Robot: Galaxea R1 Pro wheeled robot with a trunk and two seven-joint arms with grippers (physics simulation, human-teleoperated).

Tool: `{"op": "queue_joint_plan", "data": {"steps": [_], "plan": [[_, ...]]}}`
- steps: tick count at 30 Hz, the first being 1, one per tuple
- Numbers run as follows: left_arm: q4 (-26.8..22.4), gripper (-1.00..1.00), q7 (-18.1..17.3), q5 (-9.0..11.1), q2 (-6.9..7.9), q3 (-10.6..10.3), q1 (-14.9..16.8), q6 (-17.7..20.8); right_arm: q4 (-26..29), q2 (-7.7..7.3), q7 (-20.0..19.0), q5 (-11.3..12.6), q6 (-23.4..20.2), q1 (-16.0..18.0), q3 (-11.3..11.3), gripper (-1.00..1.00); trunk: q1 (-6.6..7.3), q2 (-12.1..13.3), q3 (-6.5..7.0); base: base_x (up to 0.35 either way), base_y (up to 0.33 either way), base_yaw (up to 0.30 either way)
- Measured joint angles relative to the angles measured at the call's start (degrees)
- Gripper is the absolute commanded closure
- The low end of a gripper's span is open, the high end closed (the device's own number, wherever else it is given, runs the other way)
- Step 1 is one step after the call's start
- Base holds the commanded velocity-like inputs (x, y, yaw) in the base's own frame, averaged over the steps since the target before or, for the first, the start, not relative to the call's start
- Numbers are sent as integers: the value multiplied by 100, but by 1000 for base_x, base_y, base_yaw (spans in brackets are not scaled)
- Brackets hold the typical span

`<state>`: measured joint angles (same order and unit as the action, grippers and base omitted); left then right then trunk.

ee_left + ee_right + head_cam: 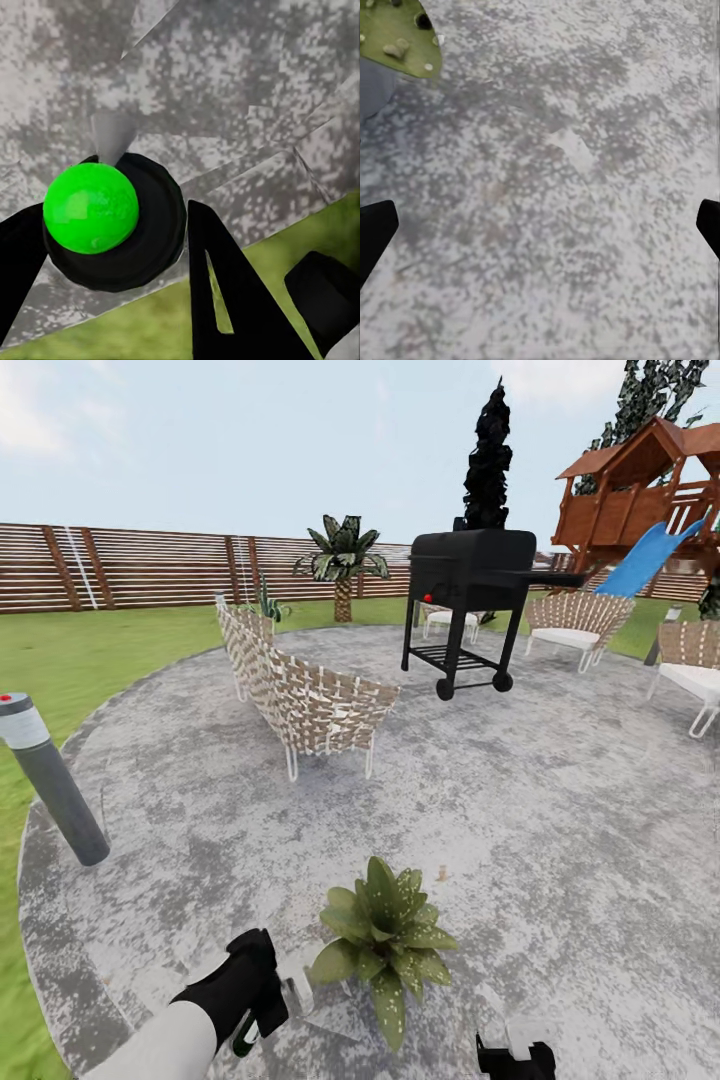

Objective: Pick up the pesticide atomizer in the garden and spray insectifuge to fully cover both potted plants in the garden.

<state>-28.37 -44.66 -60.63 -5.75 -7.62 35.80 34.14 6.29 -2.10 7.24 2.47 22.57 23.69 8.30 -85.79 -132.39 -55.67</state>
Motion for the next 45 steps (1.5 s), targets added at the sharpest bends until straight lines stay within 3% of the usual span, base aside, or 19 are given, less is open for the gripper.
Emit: {"op": "queue_joint_plan", "data": {"steps": [5,7,9,12,16,21,27,29,34,38,45], "plan": [[-126,100,-54,269,-85,-17,76,28,-2,6,3,0,1,1,0,-100,3,0,0,-48,28,-38],[-162,100,-66,366,-141,-19,128,273,-2,9,2,0,5,1,0,-100,4,0,0,-3,2,-2],[-173,100,-54,384,-179,-23,232,562,-2,9,1,0,2,1,0,-100,4,0,1,-1,0,0],[-167,100,-44,375,-188,-35,283,661,-2,9,2,0,3,1,0,-100,3,0,0,0,0,0],[-101,100,-22,349,-136,-38,234,643,-2,9,3,0,5,1,0,-100,3,0,0,0,0,0],[-75,100,-12,377,91,-39,204,617,-2,9,2,0,4,1,0,-100,3,0,0,0,0,0],[-174,100,-11,395,-233,-67,259,623,-2,9,3,0,3,1,0,-100,4,0,1,0,0,0],[-188,100,-13,379,-257,-68,346,619,-2,9,3,0,3,1,0,-100,4,0,1,0,0,0],[-187,100,-30,361,-179,-43,525,625,-2,9,3,0,1,1,1,-100,3,0,0,0,0,0],[-156,100,-26,346,21,-36,459,596,-2,9,3,0,1,1,1,-100,3,0,0,0,0,0],[-109,100,-12,327,40,-86,229,556,-2,9,3,0,1,1,0,-100,3,0,0,0,0,0]]}}
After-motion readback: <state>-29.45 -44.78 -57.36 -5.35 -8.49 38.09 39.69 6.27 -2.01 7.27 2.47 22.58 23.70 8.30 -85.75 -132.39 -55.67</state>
